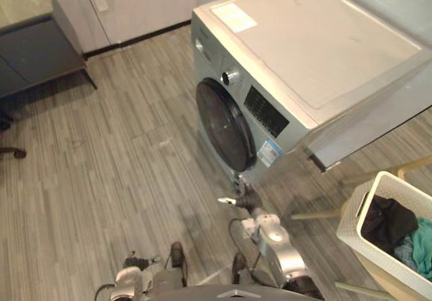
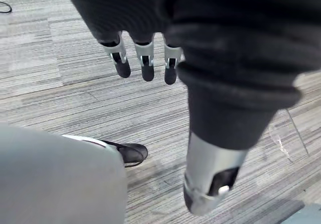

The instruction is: Pick up the laundry basket with both hands and put the clothes into the washing machine.

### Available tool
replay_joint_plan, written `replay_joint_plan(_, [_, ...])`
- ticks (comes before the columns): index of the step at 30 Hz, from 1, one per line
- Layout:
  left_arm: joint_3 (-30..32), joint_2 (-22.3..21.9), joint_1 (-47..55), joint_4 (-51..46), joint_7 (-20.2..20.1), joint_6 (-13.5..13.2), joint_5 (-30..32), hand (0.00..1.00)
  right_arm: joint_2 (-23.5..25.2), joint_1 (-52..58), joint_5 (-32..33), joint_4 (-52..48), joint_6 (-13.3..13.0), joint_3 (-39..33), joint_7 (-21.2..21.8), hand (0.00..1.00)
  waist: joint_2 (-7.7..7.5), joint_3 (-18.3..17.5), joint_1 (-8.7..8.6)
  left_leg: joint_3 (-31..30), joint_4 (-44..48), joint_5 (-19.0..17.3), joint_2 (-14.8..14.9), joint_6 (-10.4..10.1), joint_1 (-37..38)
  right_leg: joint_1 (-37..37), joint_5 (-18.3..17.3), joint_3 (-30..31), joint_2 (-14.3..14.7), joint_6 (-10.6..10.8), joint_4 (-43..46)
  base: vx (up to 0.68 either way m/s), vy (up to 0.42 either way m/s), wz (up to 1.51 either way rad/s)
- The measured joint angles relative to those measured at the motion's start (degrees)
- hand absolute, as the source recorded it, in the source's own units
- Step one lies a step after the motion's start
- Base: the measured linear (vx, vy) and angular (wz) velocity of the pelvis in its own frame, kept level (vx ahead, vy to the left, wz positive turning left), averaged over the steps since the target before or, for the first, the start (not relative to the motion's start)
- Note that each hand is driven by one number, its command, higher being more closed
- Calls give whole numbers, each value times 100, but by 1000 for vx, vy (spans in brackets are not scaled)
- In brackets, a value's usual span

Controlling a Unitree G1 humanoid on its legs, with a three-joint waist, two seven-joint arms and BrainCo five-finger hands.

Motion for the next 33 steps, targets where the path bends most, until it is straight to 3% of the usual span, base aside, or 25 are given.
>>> replay_joint_plan(7, [-207,66,-203,-34,155,-33,-101,0,-319,-1065,18,68,2,-113,-144,0,-15,397,72,-59,1,31,-7,1,-101,-31,107,19,15,10,-108,15,6,3])
replay_joint_plan(13, [-400,237,-247,-229,258,-90,-202,0,-947,-2352,23,532,17,-628,-630,0,-9,784,154,-82,1,172,-17,40,-313,-256,220,75,17,2,-94,-62,15,-1])
replay_joint_plan(17, [-392,349,-229,-113,361,-58,-218,0,-1358,-2815,19,505,33,-753,-846,0,2,847,174,-153,1,242,-19,76,-484,-442,250,78,17,-20,-32,-46,6,3])
replay_joint_plan(21, [-394,391,-228,4,435,-34,-218,0,-1389,-3110,42,501,30,-890,-1013,0,41,972,181,-252,0,308,-21,87,-603,-547,253,58,18,-22,14,-34,4,8])
replay_joint_plan(24, [-405,368,-238,0,468,-21,-230,0,-1394,-3424,67,534,29,-895,-1123,0,141,1176,191,-345,0,397,-31,94,-793,-738,256,1,3,-27,123,-38,5,15])
replay_joint_plan(29, [-744,267,-237,-213,609,-46,-537,0,-1502,-4184,82,1405,-12,-1207,-1394,0,438,1542,276,-689,-1,595,-73,89,-1129,-1062,147,-273,-95,-47,470,-56,-5,32])
replay_joint_plan(30, [-876,271,-236,-247,649,-88,-618,0,-1463,-4160,25,1441,-168,-1372,-1546,0,478,1570,291,-780,-1,635,-88,84,-1215,-1151,80,-358,-135,-55,601,-48,-27,35])
replay_joint_plan(33, [-911,269,-234,-310,707,-129,-796,0,-1388,-4123,17,1613,-305,-1489,-1683,0,492,1581,291,-916,-2,690,-103,69,-1289,-1252,-28,-469,-226,-58,827,-39,-36,28])
